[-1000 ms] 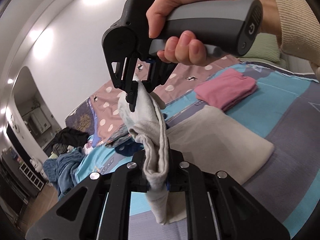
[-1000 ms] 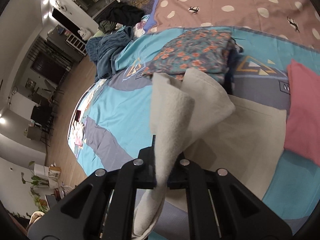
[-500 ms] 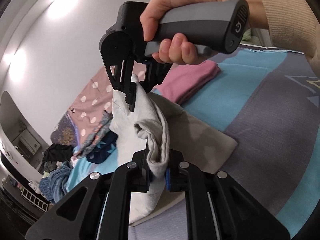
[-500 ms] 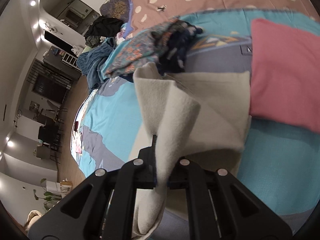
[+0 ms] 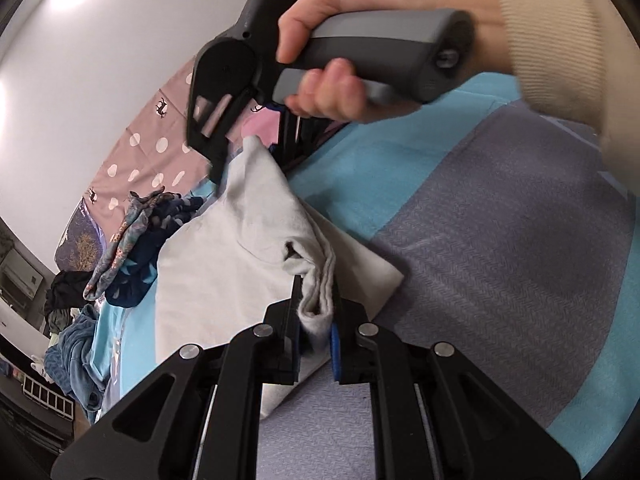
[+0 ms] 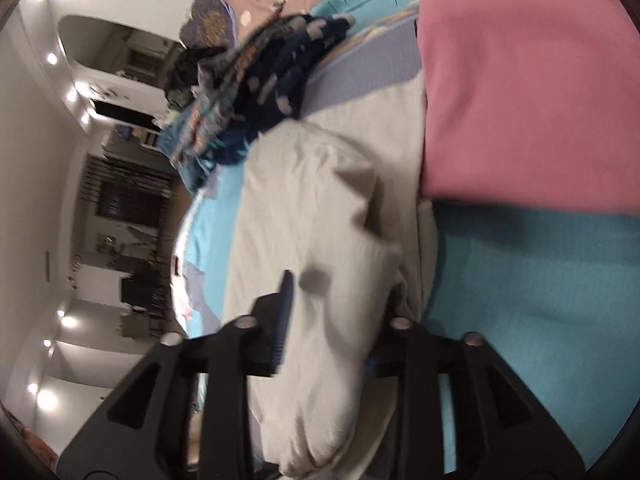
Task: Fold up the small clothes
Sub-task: 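Fold the held shirt over with the left tool while the right tool regrips it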
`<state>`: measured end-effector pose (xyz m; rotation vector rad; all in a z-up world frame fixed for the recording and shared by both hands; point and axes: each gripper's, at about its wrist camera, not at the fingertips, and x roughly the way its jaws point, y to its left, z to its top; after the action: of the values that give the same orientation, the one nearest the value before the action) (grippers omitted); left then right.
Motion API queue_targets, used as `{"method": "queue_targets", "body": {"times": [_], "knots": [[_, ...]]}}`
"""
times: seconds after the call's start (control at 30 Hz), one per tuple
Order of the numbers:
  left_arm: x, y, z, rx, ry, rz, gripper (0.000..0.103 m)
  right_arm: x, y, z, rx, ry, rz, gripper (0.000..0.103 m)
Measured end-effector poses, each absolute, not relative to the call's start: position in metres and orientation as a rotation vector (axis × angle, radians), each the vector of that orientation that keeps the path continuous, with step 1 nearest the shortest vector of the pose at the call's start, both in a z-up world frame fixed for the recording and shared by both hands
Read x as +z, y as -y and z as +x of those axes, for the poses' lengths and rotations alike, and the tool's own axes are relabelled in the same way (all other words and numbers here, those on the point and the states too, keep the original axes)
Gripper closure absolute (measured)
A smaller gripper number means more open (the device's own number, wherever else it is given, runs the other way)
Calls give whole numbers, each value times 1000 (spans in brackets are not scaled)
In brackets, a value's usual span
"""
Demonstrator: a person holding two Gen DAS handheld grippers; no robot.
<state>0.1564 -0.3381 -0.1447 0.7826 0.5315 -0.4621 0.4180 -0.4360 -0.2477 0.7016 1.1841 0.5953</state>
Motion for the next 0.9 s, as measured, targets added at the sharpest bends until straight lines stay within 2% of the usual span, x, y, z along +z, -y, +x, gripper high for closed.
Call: {"method": "queue_targets", "body": {"times": [0.1,0.27,0.37,0.5,0.73,0.77,0.8,0.9], "knots": [[-144,342,156,-459,-524,777,92,-246,439,437,644,-1167,789,57],[-139,340,161,-458,-538,750,92,-229,417,452,653,-1152,740,58],[-136,335,160,-479,-558,727,92,-202,398,433,642,-1068,578,80],[-126,331,158,-498,-550,684,92,-166,376,411,611,-985,352,92],[-125,333,167,-519,-580,643,92,-139,357,391,648,-849,64,94],[-128,334,169,-524,-592,649,92,-145,354,390,634,-847,3,94],[-132,336,169,-531,-611,653,92,-155,356,394,610,-872,-13,89],[-142,338,172,-563,-673,652,92,-201,376,408,534,-1001,43,87]]}}
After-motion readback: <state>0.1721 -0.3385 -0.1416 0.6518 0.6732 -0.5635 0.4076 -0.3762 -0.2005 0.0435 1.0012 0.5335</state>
